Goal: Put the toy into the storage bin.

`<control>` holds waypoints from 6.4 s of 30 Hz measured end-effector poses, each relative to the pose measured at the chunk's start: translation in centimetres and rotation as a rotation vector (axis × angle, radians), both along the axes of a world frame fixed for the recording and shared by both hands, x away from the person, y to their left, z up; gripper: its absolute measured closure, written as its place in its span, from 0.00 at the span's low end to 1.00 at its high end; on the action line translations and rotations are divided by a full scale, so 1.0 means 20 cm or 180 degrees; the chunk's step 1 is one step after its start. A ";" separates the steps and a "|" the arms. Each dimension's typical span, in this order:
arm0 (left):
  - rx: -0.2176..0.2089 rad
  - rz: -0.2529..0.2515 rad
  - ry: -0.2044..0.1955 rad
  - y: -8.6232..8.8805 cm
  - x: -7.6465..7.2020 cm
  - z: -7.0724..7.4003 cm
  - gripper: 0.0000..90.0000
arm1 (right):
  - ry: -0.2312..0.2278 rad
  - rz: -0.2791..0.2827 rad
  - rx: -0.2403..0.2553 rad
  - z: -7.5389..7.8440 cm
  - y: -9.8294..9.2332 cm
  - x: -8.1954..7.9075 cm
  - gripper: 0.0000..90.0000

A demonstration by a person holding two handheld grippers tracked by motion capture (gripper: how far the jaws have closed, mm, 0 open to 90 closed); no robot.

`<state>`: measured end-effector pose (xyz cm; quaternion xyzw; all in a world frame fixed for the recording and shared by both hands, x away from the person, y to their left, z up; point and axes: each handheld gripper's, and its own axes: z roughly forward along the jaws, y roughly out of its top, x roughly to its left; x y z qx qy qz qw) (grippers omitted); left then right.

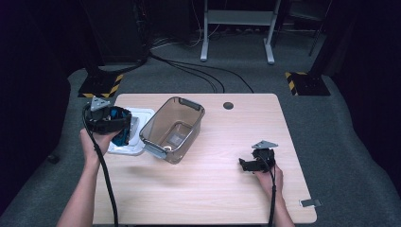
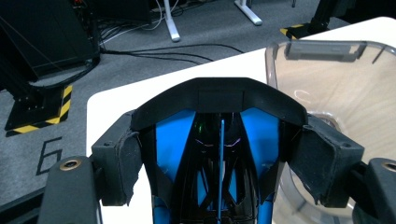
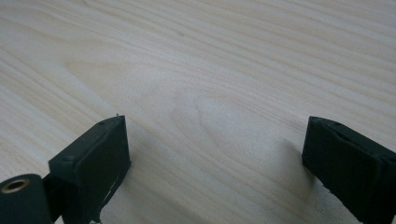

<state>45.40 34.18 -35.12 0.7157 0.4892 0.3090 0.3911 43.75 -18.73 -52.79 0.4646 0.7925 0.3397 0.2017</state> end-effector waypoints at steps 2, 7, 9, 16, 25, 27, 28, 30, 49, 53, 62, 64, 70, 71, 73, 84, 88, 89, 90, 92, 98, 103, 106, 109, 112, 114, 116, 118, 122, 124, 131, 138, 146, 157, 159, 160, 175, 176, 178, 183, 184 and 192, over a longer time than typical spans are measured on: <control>0.0006 0.0013 -0.0007 -0.01 0.02 0.01 0.28 | 0.0002 -0.0006 -0.0003 0.00 0.00 0.00 0.07; 0.0015 0.0028 -0.0025 -0.03 0.06 0.03 0.28 | 0.0002 -0.0001 0.0001 0.00 0.00 0.00 0.07; 0.0028 0.0037 -0.0035 -0.04 0.08 0.04 0.28 | -0.0006 -0.0001 -0.0008 0.00 0.00 0.00 0.07; 0.0038 0.0064 -0.0057 -0.08 0.15 0.08 0.28 | -0.0007 -0.0001 -0.0007 0.00 0.00 0.00 0.07; 0.0061 0.0048 -0.0141 -0.13 0.19 0.15 0.28 | -0.0004 -0.0002 -0.0005 0.00 0.00 0.00 0.07; 0.0054 0.0048 -0.0166 -0.14 0.20 0.17 0.28 | 0.0002 -0.0003 0.0004 0.00 0.00 0.00 0.07; 0.0036 0.0049 -0.0190 -0.14 0.20 0.18 0.28 | 0.0008 -0.0009 0.0008 0.00 0.00 0.00 0.07; 0.0009 0.0035 -0.0201 -0.15 0.21 0.21 0.28 | 0.0001 -0.0005 -0.0003 0.00 0.00 0.00 0.07; -0.0046 -0.0263 -0.0325 -0.37 0.22 0.31 0.28 | -0.0001 0.0001 0.0000 0.00 0.00 0.00 0.07; -0.0065 -0.0348 -0.0300 -0.42 0.21 0.30 0.28 | 0.0001 0.0000 0.0001 0.00 0.00 0.00 0.07; -0.0121 -0.0509 -0.0238 -0.49 0.21 0.27 0.28 | -0.0006 -0.0002 -0.0007 0.00 0.00 0.00 0.07; -0.0119 -0.0551 -0.0204 -0.51 0.21 0.26 0.28 | 0.0001 0.0001 0.0000 0.00 0.00 0.00 0.07; -0.0092 -0.0635 -0.0137 -0.56 0.20 0.22 0.28 | 0.0002 0.0000 0.0000 0.00 0.00 0.00 0.07; -0.0087 -0.0653 -0.0119 -0.56 0.20 0.21 0.28 | -0.0009 0.0003 -0.0002 0.00 0.00 0.00 0.07; -0.0097 -0.0666 -0.0097 -0.57 0.20 0.20 0.28 | -0.0004 -0.0001 -0.0007 0.00 0.00 0.00 0.07; -0.0107 -0.0735 0.0077 -0.61 0.19 0.11 0.28 | -0.0009 0.0000 -0.0007 0.00 0.00 0.00 0.07; -0.0090 -0.0754 0.0160 -0.61 0.18 0.07 0.28 | -0.0012 0.0002 -0.0010 0.00 0.00 0.00 0.07; -0.0095 -0.0755 0.0176 -0.62 0.18 0.06 0.28 | -0.0004 0.0002 -0.0002 0.00 0.00 0.00 0.07; -0.0105 -0.0753 0.0201 -0.62 0.19 0.05 0.28 | -0.0012 0.0001 -0.0009 0.00 0.00 0.00 0.07; -0.0089 -0.0757 0.0251 -0.62 0.19 0.04 0.28 | -0.0008 0.0001 -0.0008 0.00 0.00 0.00 0.07; -0.0075 -0.0774 0.0403 -0.62 0.19 -0.01 0.28 | -0.0009 0.0006 -0.0002 0.00 0.00 0.00 0.07; 0.0004 -0.0797 0.0510 -0.61 0.19 -0.03 0.28 | -0.0010 0.0002 -0.0008 0.00 0.00 0.00 0.07; -0.0010 -0.0803 0.0559 -0.61 0.18 -0.05 0.28 | -0.0012 0.0003 -0.0009 0.00 0.00 0.00 0.07; 0.0036 -0.0838 0.0619 -0.61 0.17 -0.07 0.28 | -0.0012 0.0002 -0.0008 0.00 0.00 0.00 0.07; -0.0008 -0.0809 0.0678 -0.61 0.17 -0.10 0.28 | -0.0012 0.0004 -0.0010 0.00 0.00 0.00 0.07; 0.0000 -0.0801 0.0708 -0.60 0.16 -0.11 0.28 | -0.0011 0.0003 -0.0009 0.00 0.00 0.00 0.07; -0.0009 -0.0800 0.0744 -0.60 0.16 -0.13 0.28 | -0.0011 0.0002 -0.0008 0.00 0.00 0.00 0.07; 0.0024 -0.0806 0.0789 -0.59 0.16 -0.15 0.28 | -0.0011 0.0002 -0.0009 0.00 0.00 0.00 0.07; -0.0002 -0.0800 0.0845 -0.59 0.15 -0.18 0.28 | -0.0010 0.0001 -0.0007 0.00 0.00 0.00 0.07; -0.0006 -0.0809 0.0872 -0.59 0.14 -0.19 0.28 | -0.0010 0.0000 -0.0007 0.00 0.00 0.00 0.07; -0.0032 -0.0788 0.0948 -0.58 0.13 -0.24 0.27 | -0.0007 -0.0004 -0.0004 0.00 0.00 0.00 0.07; -0.0039 -0.0784 0.0987 -0.58 0.13 -0.27 0.27 | -0.0010 -0.0002 -0.0006 0.00 0.00 0.00 0.07; -0.0004 -0.0821 0.1082 -0.56 0.13 -0.28 0.27 | -0.0008 -0.0003 -0.0004 0.00 0.00 0.00 0.07; 0.0091 -0.0915 0.1142 -0.55 0.09 -0.27 0.27 | -0.0008 -0.0004 -0.0004 0.00 0.00 0.00 0.07; 0.0110 -0.0905 0.1155 -0.55 0.08 -0.26 0.27 | -0.0009 -0.0004 -0.0005 0.00 0.00 0.00 0.07; 0.0117 -0.0916 0.1171 -0.55 0.08 -0.26 0.27 | -0.0008 -0.0004 -0.0006 0.00 0.00 0.00 0.07; 0.0205 -0.0893 0.1300 -0.52 0.02 -0.23 0.27 | -0.0008 -0.0006 -0.0006 0.00 0.00 0.00 0.07; 0.0219 -0.0891 0.1305 -0.52 0.02 -0.23 0.27 | -0.0008 -0.0006 -0.0005 0.00 0.00 0.00 0.07; 0.0251 -0.0895 0.1320 -0.52 0.02 -0.23 0.27 | -0.0014 -0.0001 -0.0011 0.00 0.00 0.00 0.07; 0.0242 -0.0888 0.1349 -0.51 0.01 -0.23 0.27 | -0.0008 -0.0005 -0.0007 0.00 0.00 0.00 0.07; 0.0239 -0.0885 0.1343 -0.51 0.01 -0.23 0.27 | -0.0010 -0.0004 -0.0007 0.00 0.00 0.00 0.07; 0.0204 -0.0858 0.1328 -0.50 -0.01 -0.23 0.27 | -0.0008 -0.0006 -0.0006 0.00 0.00 0.00 0.07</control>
